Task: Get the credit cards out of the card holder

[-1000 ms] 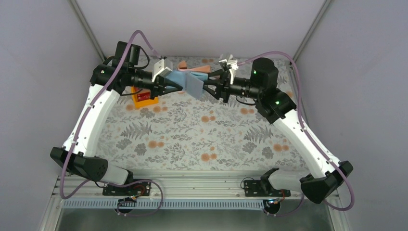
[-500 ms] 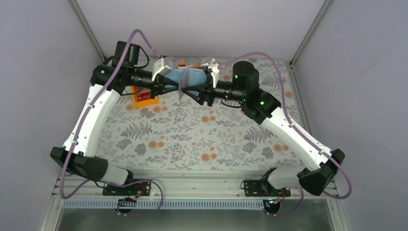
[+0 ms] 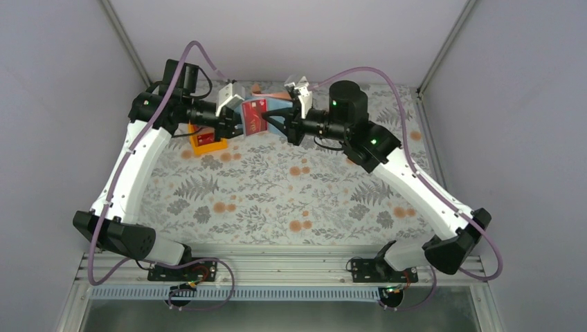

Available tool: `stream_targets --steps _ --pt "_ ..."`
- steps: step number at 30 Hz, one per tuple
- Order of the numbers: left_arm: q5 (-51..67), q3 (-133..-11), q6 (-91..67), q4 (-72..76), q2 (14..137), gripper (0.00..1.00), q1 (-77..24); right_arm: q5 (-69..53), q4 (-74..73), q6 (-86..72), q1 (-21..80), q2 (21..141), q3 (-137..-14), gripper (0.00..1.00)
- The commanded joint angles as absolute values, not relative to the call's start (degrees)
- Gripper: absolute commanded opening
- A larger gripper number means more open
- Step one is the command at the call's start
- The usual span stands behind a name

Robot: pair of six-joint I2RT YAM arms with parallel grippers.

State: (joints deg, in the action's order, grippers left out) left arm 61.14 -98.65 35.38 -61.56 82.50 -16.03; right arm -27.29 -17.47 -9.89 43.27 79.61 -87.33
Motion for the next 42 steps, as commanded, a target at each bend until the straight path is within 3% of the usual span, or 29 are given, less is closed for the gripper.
stream_targets --steps 1,7,10,15,19,24,25,27,29,32,38,40,42 --pt "69.22 -99.77 42.04 -66.33 81.4 0.35 -15.93 -23.77 -18.01 -8.61 42.25 76.94 -86.44 0.04" --pt "73.22 -101.28 57.71 -77.63 81.42 0.78 -14.61 -24.66 -23.59 -6.05 39.8 74.36 -86.49 0.04" --pt "72.82 -100.68 54.61 -75.48 80.75 0.83 -14.67 -23.8 -26.69 -4.58 39.31 74.27 -87.59 0.04" --pt "72.13 -100.89 40.88 -64.81 81.67 0.82 -15.43 -35.07 -30.64 -1.51 39.52 78.17 -90.9 0.04" --pt "72.1 -101.06 38.05 -62.85 82.6 0.71 -16.63 -36.64 -28.96 -1.59 39.64 78.2 -90.12 0.04" --pt "72.07 -99.44 38.61 -62.82 82.08 0.05 -16.71 -41.76 -26.11 1.18 39.51 75.28 -87.02 0.05" --pt "72.07 -99.3 39.46 -63.3 81.83 0.03 -16.78 -41.26 -25.8 1.65 39.37 74.61 -86.34 0.08" --pt "72.07 -98.63 40.79 -64.23 81.61 0.02 -16.76 -38.87 -24.91 1.95 38.89 72.94 -84.66 0.22" --pt "71.74 -97.84 39.98 -63.4 81.37 0.02 -16.67 -34.03 -24.92 1.33 37.76 71.55 -83.52 0.5" --pt "69.21 -97.41 37.22 -61.14 81.12 0.02 -16.68 -24.03 -26.43 -1.2 34.0 69.75 -83.45 0.61" --pt "50.46 -95.11 26.16 -52.73 81.01 0.02 -16.58 -6.85 -28.82 -3.45 29.7 66.33 -84.55 0.62" --pt "48.89 -94.87 25.58 -52.22 81.43 0.02 -16.54 -15.25 -28.27 -1.53 29.69 66.18 -84.61 0.55" --pt "51.97 -94.76 25.73 -52.25 81.77 0.02 -16.6 -32.79 -25.94 -0.09 30.4 66.51 -83.36 0.46"
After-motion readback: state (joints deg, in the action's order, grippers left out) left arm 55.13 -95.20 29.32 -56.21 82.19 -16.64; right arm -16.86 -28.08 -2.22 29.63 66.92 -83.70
